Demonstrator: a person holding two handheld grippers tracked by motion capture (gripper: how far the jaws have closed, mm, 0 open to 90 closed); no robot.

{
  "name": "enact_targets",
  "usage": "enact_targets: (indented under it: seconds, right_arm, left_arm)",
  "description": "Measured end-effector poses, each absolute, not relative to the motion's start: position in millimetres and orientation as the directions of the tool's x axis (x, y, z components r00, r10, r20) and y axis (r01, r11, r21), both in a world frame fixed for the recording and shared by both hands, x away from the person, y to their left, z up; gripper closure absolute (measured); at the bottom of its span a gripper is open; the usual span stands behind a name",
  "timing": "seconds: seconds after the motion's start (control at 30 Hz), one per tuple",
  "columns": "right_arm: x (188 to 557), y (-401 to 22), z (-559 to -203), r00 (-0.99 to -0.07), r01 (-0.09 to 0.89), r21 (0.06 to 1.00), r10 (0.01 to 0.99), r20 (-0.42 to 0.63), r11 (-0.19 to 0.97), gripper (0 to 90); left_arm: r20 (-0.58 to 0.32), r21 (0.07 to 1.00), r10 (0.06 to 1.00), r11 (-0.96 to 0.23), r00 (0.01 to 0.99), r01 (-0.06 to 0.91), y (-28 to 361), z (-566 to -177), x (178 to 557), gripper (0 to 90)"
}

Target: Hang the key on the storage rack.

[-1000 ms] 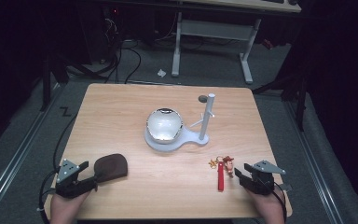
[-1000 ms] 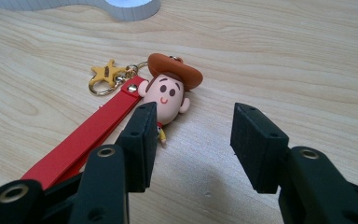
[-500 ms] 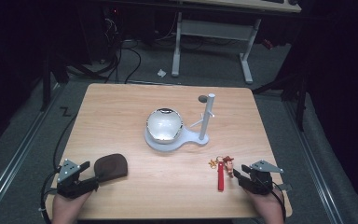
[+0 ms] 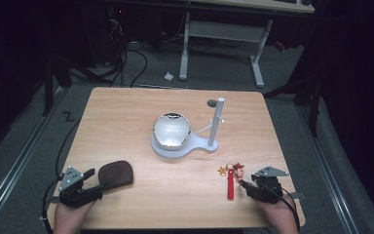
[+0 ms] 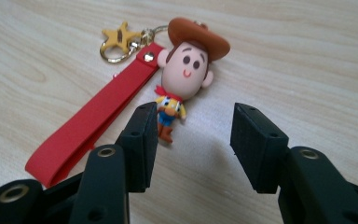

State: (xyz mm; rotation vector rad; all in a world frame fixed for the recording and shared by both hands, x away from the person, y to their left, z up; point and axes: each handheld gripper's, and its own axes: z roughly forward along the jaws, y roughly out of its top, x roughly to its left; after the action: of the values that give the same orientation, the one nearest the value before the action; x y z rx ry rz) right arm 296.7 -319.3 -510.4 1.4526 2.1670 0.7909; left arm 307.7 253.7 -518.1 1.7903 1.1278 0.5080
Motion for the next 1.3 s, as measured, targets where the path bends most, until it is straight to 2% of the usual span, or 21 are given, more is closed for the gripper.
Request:
enact_targets:
  seconds: [0.73, 1.3]
  right_arm:
    - [301.4, -315.4, -498.7, -0.43, 0.752, 0.554, 0.903, 0.0, 0.358, 50.4]
    - [320.8, -301.7, -486.6, -0.459, 0.802, 0.433, 0.889, 0.004, 0.412, 49.2]
  left_arm:
    - [-0.13, 0.861, 0.855, -0.154, 0.501, 0.486, 254.1, -520.6, 308.9, 28.7]
    - [-0.133, 0.859, 0.849, -0.159, 0.512, 0.487, 254.5, -520.9, 309.5, 28.8]
